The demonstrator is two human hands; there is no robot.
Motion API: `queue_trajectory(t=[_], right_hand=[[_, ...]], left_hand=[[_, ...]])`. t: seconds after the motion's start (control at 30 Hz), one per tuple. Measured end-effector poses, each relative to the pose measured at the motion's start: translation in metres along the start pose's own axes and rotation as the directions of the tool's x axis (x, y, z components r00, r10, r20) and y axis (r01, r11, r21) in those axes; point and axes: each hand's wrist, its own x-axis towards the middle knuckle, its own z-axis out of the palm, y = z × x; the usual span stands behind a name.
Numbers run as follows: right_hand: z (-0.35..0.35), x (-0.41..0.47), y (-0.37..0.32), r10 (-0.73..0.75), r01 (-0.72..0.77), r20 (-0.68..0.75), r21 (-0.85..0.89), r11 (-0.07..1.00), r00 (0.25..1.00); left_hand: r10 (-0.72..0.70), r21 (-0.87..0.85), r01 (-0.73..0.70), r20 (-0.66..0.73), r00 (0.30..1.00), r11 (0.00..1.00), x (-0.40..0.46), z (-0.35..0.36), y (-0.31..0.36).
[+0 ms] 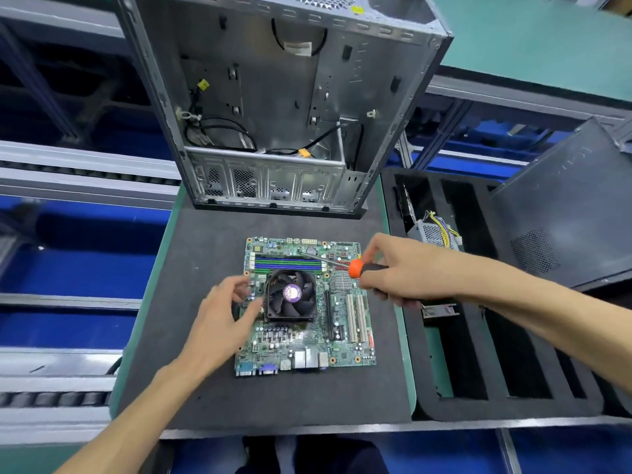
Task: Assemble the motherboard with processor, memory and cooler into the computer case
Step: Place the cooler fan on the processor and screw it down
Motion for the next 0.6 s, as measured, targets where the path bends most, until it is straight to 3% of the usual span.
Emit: queue_trajectory(t=[0.07,0.17,0.23,0.4,0.6], right_hand=[[0.004,0.006,-0.01,-0.079,0.073,-0.037,-0.128,0.989,0.996],[0.012,0.021,-0.021,-0.173,0.156,-0.067,-0.207,0.966,0.983],[0.017,0.032,-0.027,-0.218,0.199,-0.09,-0.189,0.962,0.972],[0.022,0.047,-0.035,-0.244,0.233,-0.115,-0.099,0.967,0.963],[0.015,0.048,-0.035,-0.221,0.224,-0.151,0.004,0.975,0.964]], left_hand=[[-0.025,-0.012,0.025,0.002,1.0,1.0,-0.008,-0.003,-0.008],[-0.074,0.05,0.067,0.148,0.986,0.996,-0.016,-0.005,-0.01],[-0.079,0.174,0.044,0.198,0.977,0.984,-0.018,-0.002,-0.008],[0.094,0.302,-0.126,0.12,0.988,0.945,0.004,0.005,0.006],[0.131,0.325,-0.226,0.291,0.948,0.918,0.03,0.002,0.019]])
